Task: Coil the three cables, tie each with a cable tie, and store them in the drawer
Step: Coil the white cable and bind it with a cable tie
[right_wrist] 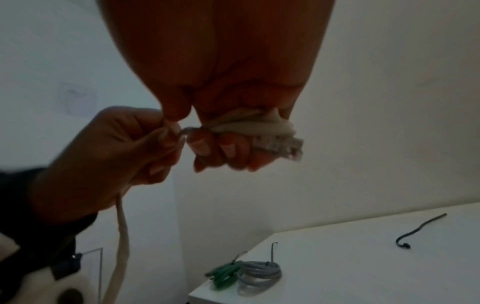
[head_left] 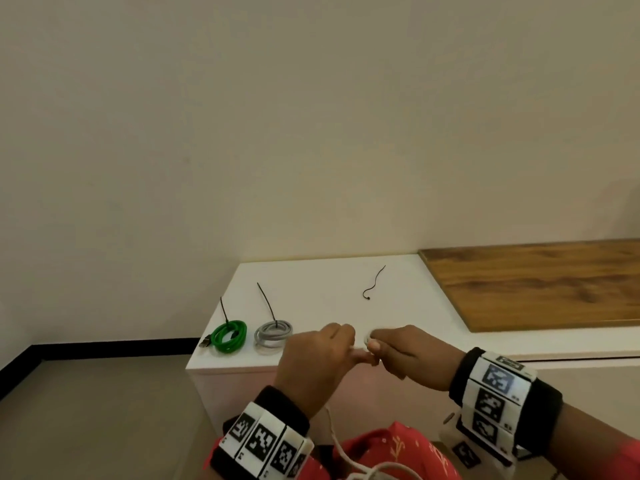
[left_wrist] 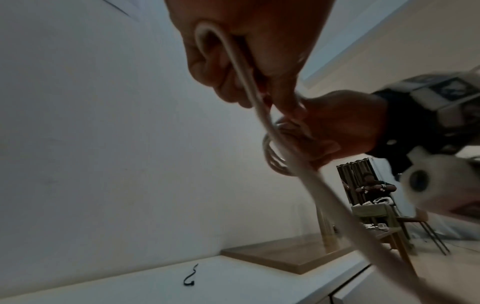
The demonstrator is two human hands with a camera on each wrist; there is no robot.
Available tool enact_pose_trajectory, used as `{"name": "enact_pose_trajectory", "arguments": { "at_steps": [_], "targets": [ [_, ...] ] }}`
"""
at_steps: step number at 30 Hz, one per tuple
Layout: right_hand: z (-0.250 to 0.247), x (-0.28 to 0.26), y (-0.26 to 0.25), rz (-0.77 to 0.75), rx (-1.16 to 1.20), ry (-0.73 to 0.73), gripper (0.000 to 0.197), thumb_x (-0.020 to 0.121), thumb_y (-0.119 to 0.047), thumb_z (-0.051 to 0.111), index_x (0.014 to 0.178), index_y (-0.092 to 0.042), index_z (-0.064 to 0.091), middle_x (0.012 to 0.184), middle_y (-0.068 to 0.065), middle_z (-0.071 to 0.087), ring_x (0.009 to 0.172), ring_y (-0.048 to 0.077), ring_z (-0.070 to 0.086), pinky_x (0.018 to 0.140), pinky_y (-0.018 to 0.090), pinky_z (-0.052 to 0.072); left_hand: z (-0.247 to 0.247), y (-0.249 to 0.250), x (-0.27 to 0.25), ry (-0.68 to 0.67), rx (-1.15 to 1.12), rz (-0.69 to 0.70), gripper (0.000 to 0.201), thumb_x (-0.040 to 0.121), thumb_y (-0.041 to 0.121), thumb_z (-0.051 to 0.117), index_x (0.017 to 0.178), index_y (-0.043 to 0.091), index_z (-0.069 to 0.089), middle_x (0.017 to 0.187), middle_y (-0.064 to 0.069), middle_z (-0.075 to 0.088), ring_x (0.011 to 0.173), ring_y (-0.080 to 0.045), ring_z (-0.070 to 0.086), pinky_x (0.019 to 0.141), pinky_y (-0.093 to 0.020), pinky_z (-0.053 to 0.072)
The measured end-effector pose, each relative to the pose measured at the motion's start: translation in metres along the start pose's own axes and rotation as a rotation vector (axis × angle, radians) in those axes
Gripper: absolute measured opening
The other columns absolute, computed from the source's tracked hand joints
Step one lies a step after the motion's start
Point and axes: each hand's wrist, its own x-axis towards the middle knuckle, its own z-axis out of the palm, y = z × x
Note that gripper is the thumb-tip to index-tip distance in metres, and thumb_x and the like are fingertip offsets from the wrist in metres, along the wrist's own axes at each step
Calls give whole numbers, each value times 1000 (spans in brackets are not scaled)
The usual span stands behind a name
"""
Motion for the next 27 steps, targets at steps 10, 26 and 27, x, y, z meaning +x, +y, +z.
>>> {"name": "enact_pose_trajectory", "arguments": {
  "at_steps": [10, 26, 27],
  "targets": [
    [-14, -4, -6, 164, 1109, -111, 40, 84, -37, 45, 49, -17, 50, 33, -10, 30, 30, 6, 27, 40, 20, 29, 1, -15, 6, -83, -1231, -727, 35, 72, 34, 65, 51, 12, 48, 36, 10, 36, 32, -6, 30, 35, -16, 29],
    [-31, 5, -12, -60, 1624, 481, 27, 84, -28, 40, 73, -12, 59, 52, -4, 46, 47, 11, 49, 55, 23, 52, 29, 37, -44, -441, -902, -541, 30, 92, 39, 34, 119, 35, 44, 59, 17, 57, 61, -5, 51, 66, -26, 43],
    [-29, 5, -10, -77, 1532, 532, 28, 87, -29, 37, 77, -12, 56, 53, -4, 46, 49, 11, 49, 57, 23, 50, 29, 42, -45, -496, -810, -503, 33, 93, 36, 33, 125, 32, 40, 69, 11, 63, 71, -12, 58, 72, -27, 45]
  ]
}}
